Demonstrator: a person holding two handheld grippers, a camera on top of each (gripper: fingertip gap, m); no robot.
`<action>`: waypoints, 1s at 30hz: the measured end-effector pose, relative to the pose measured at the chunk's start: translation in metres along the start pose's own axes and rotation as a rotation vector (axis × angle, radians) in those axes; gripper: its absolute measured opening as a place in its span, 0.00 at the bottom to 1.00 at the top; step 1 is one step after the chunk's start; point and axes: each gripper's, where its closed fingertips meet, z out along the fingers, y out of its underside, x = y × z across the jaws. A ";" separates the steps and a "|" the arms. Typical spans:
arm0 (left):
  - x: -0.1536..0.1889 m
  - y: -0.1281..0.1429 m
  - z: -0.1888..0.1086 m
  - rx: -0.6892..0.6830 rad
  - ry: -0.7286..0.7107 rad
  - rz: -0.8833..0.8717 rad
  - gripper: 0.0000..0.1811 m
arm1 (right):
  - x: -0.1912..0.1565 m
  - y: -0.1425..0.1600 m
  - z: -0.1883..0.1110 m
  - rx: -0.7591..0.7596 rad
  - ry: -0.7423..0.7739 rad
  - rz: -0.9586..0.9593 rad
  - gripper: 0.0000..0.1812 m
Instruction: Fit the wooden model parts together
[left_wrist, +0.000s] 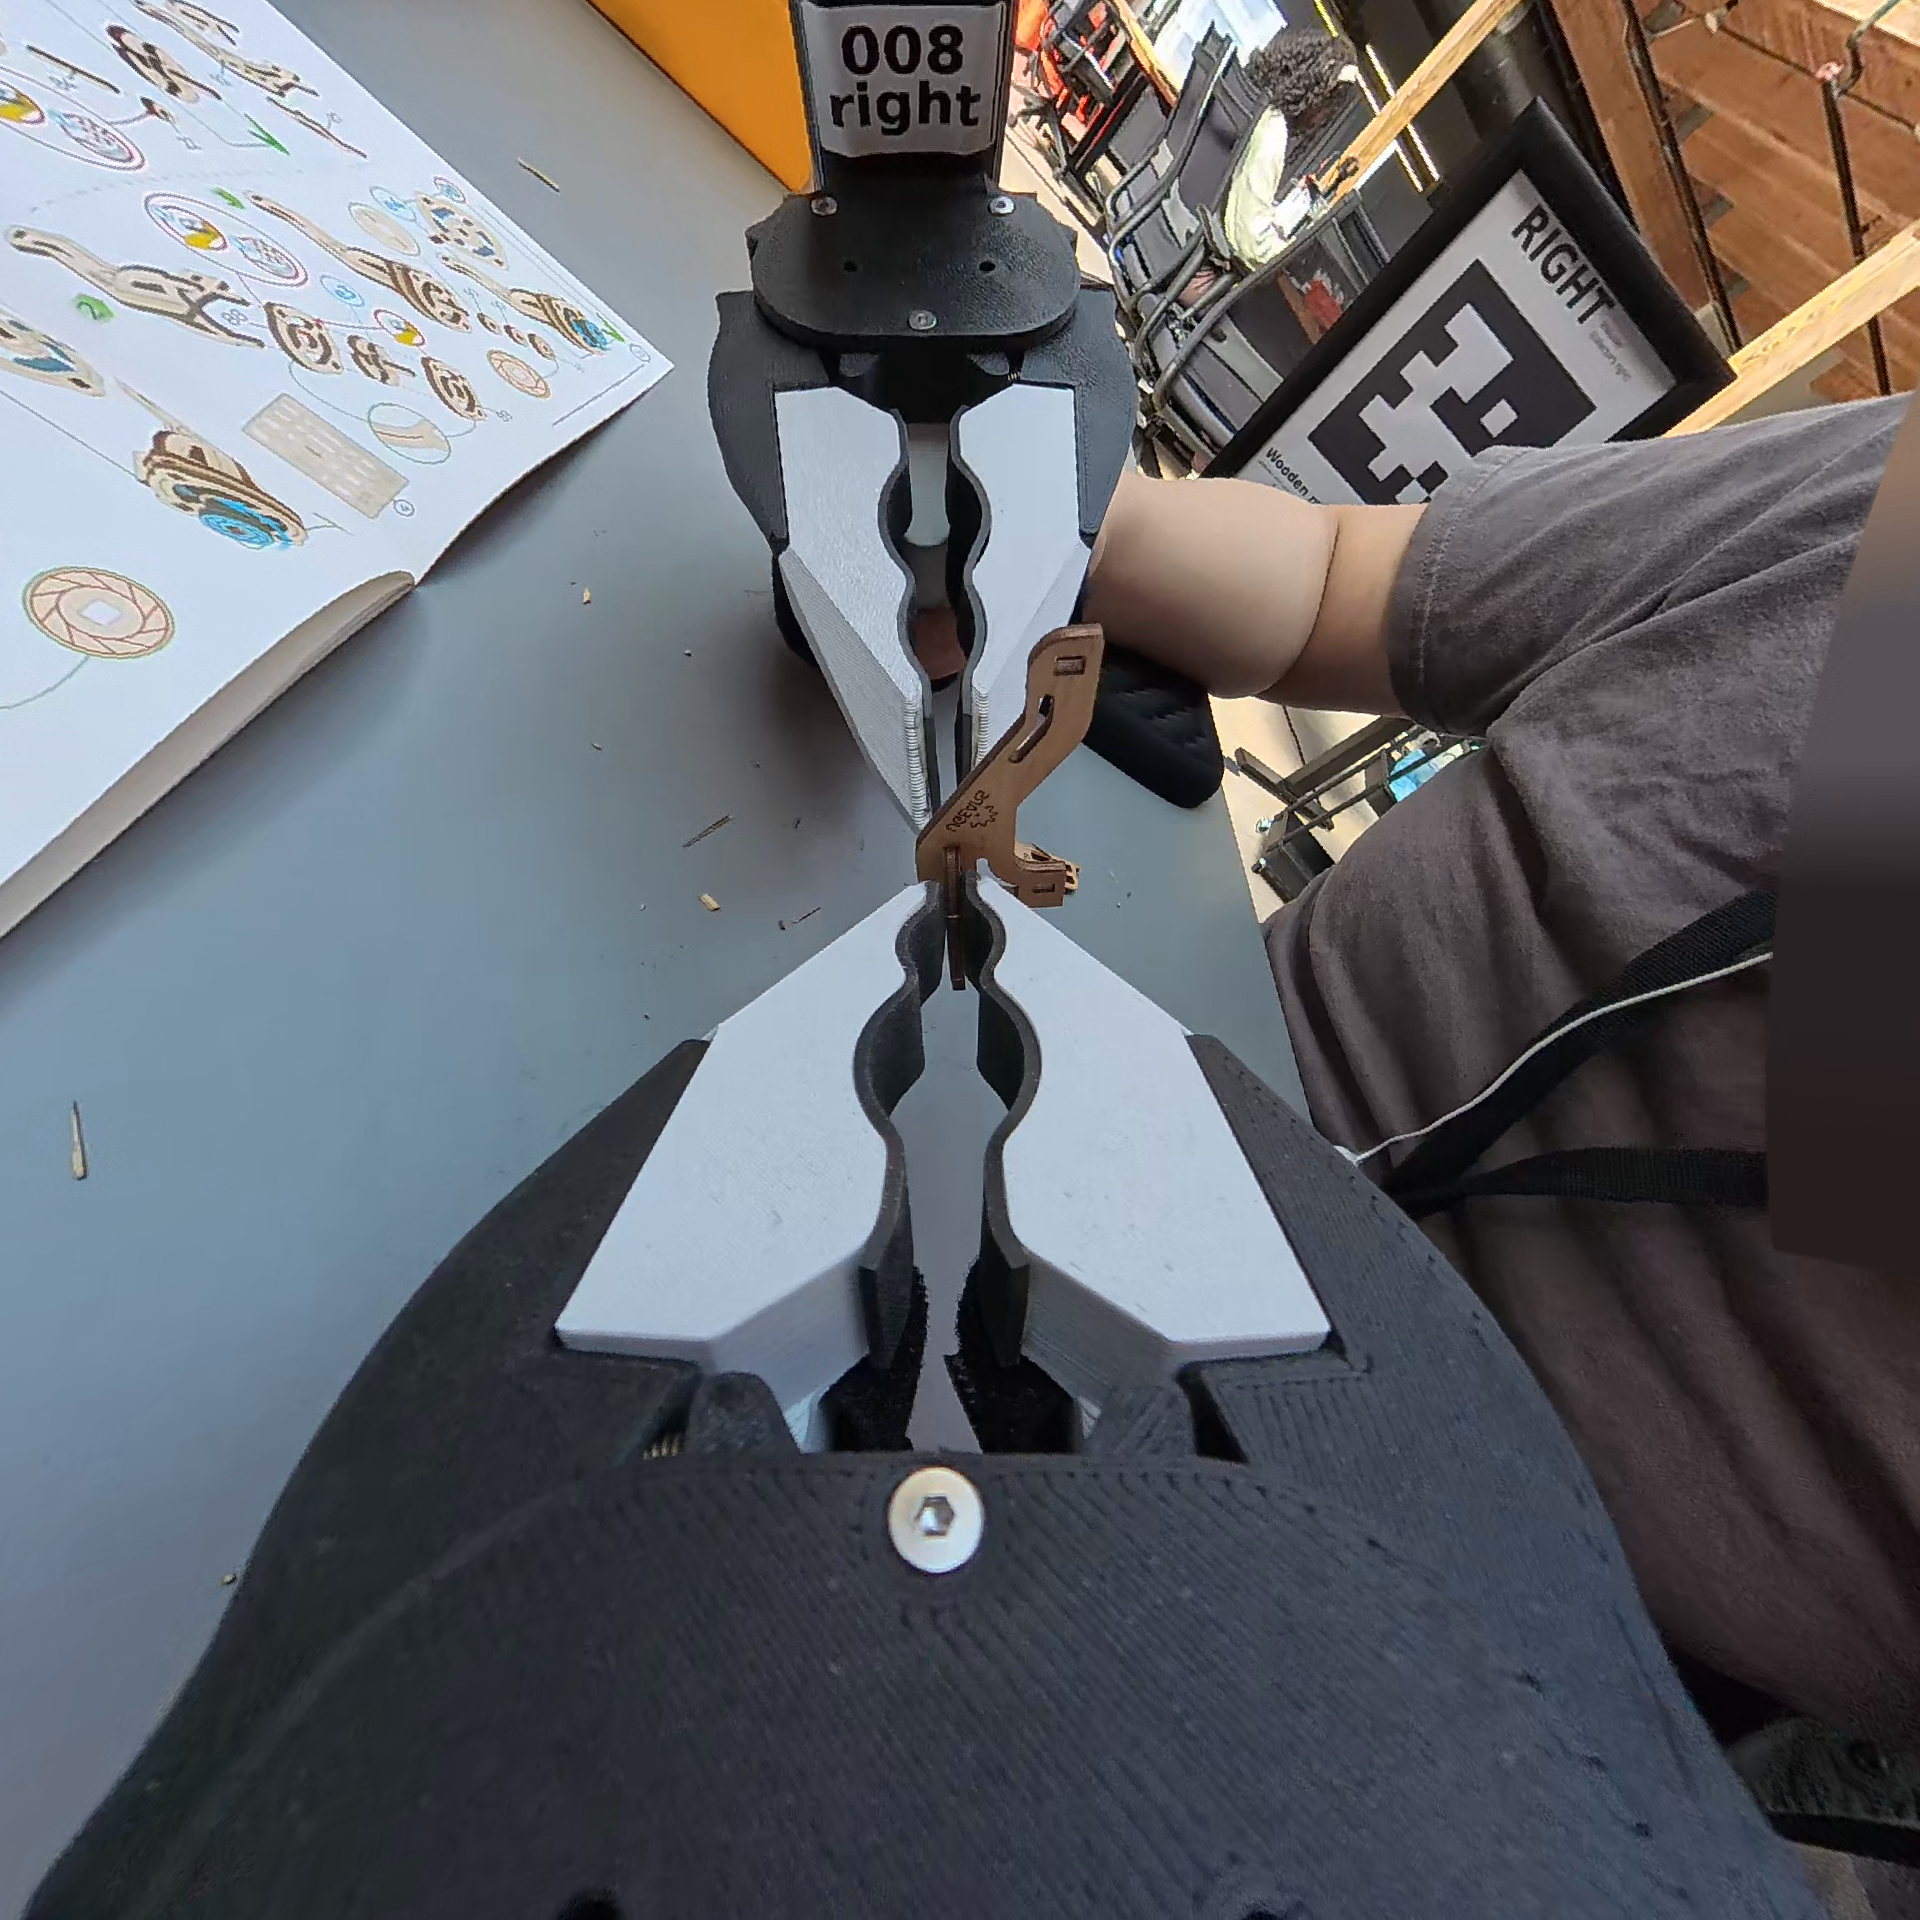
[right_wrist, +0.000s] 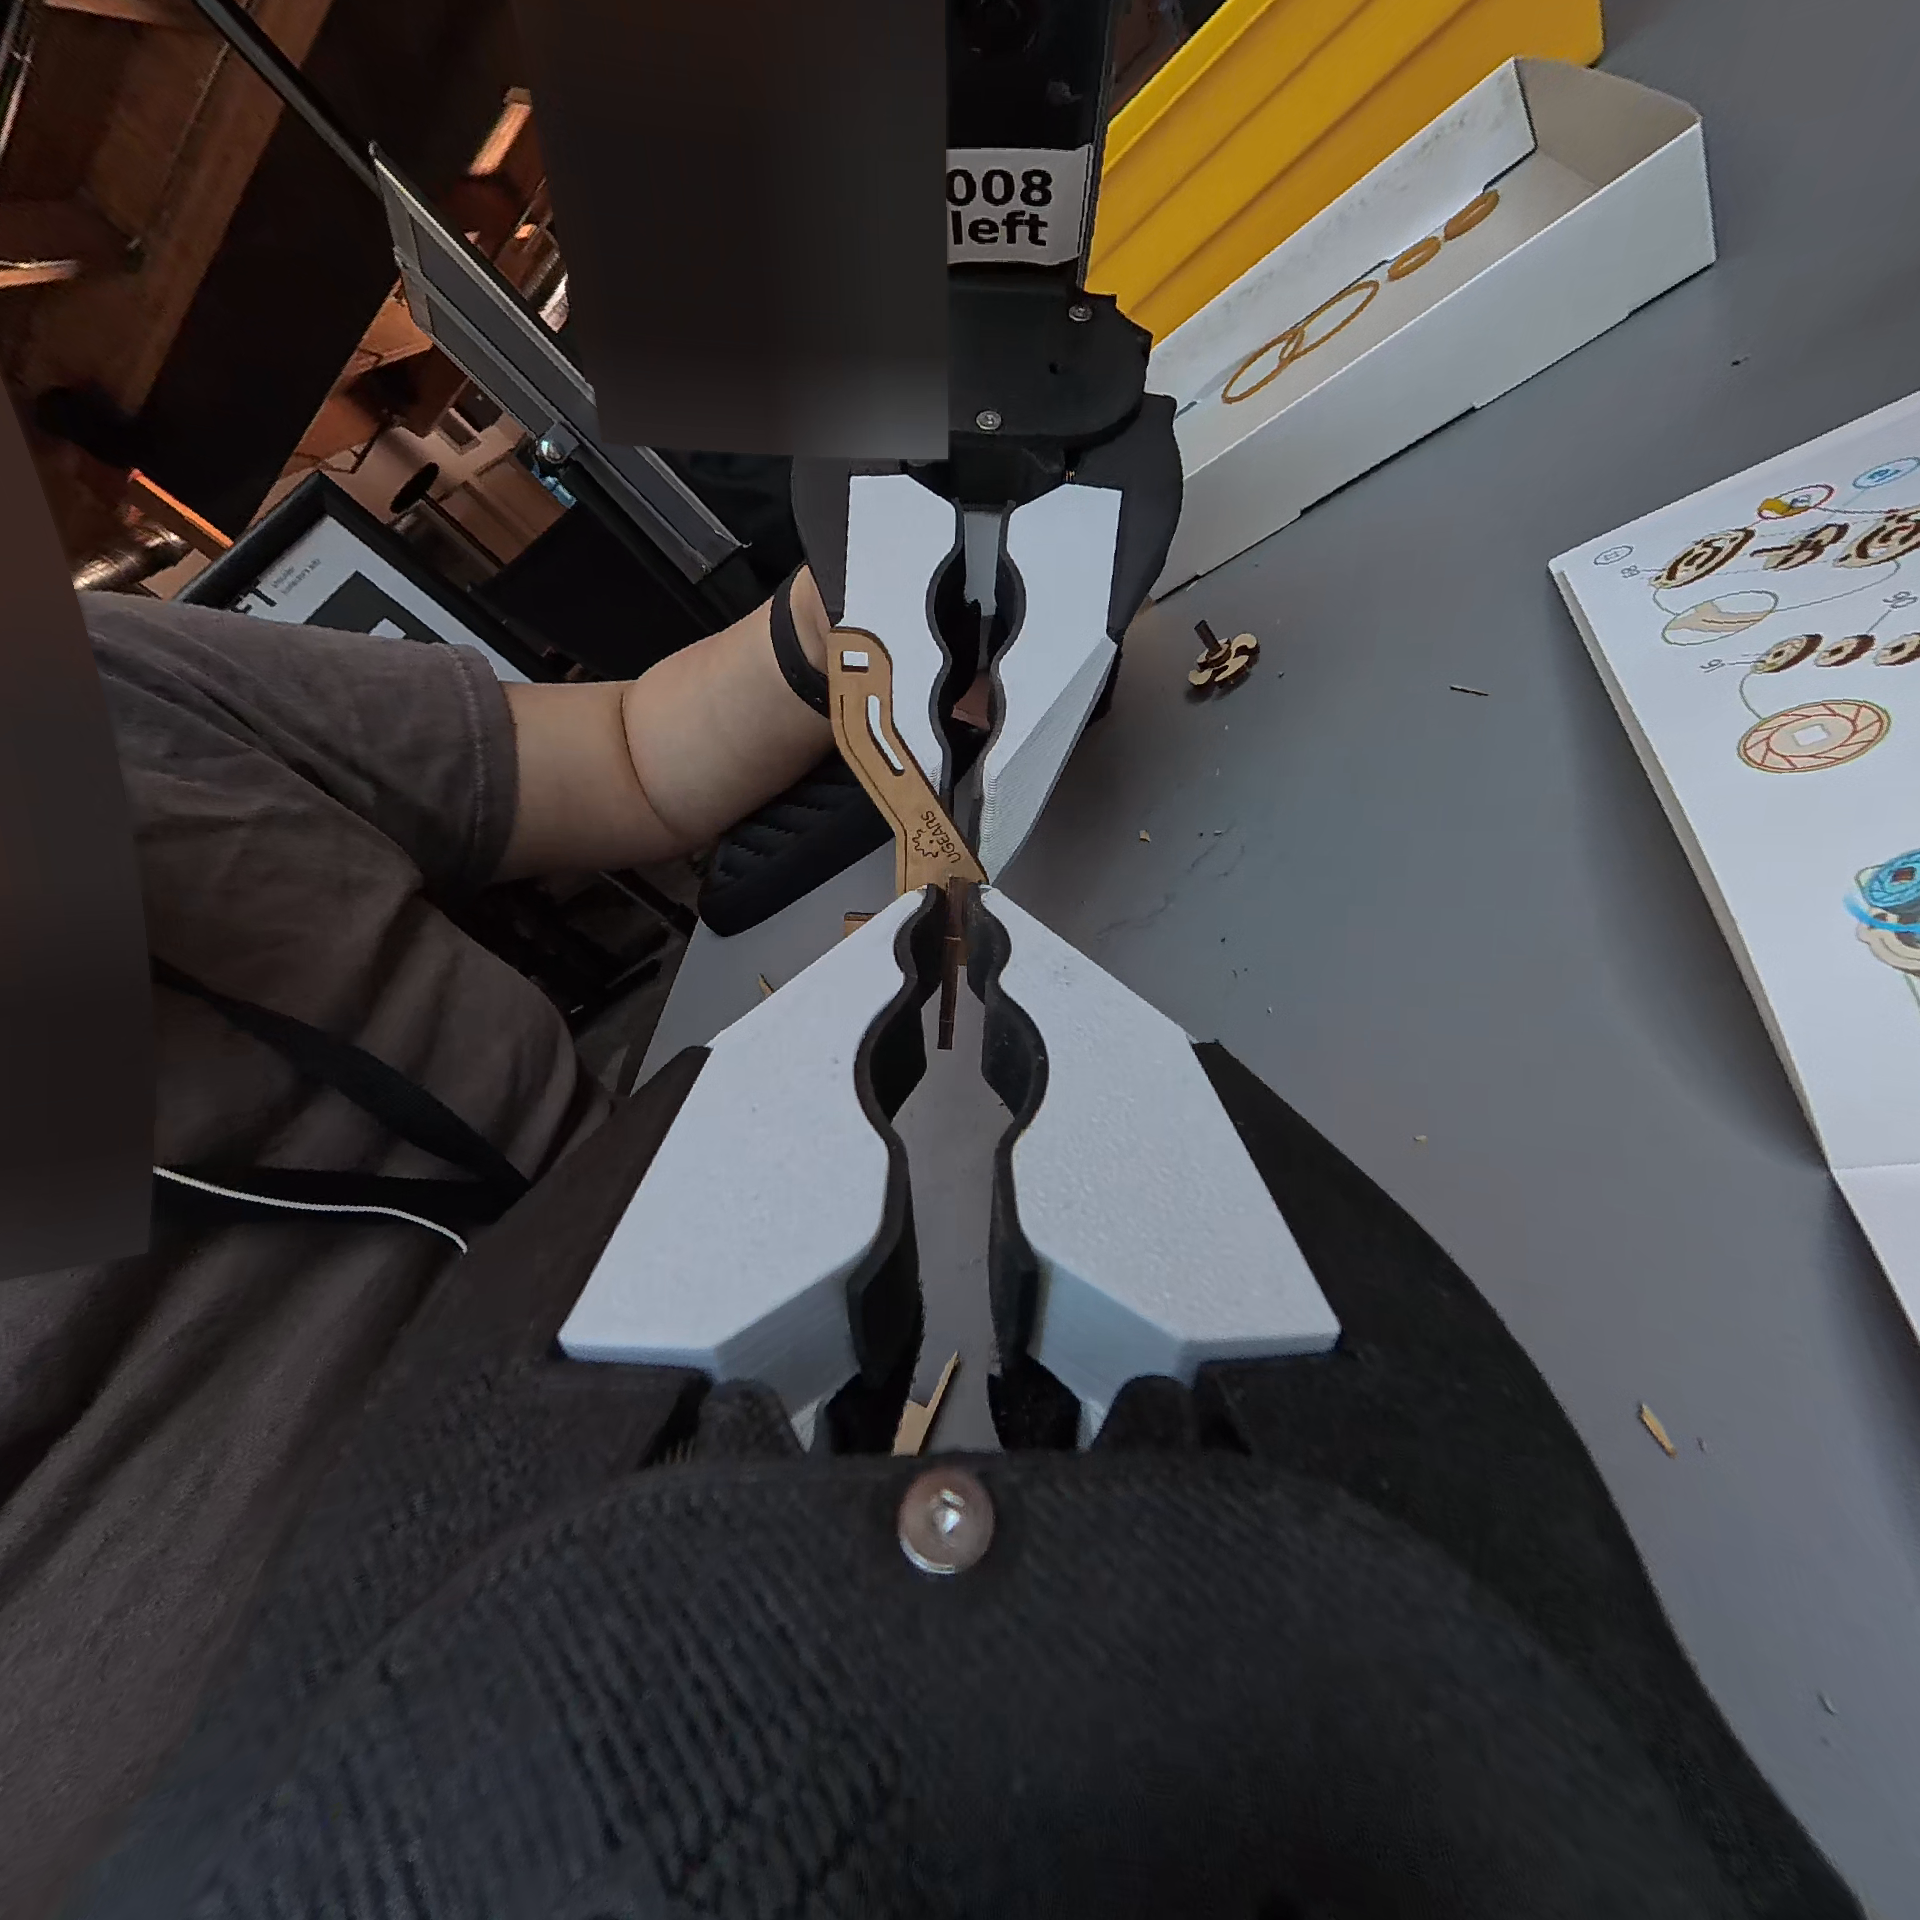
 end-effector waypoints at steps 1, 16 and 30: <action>0.000 0.001 0.000 -0.003 0.002 -0.002 0.00 | 0.000 0.001 0.000 -0.007 -0.003 0.007 0.01; -0.001 0.003 0.004 0.054 0.051 -0.006 0.01 | 0.002 0.007 -0.001 -0.032 -0.019 0.080 0.01; -0.007 0.002 0.004 0.091 -0.012 0.005 0.00 | 0.007 0.008 -0.002 -0.027 -0.001 0.108 0.00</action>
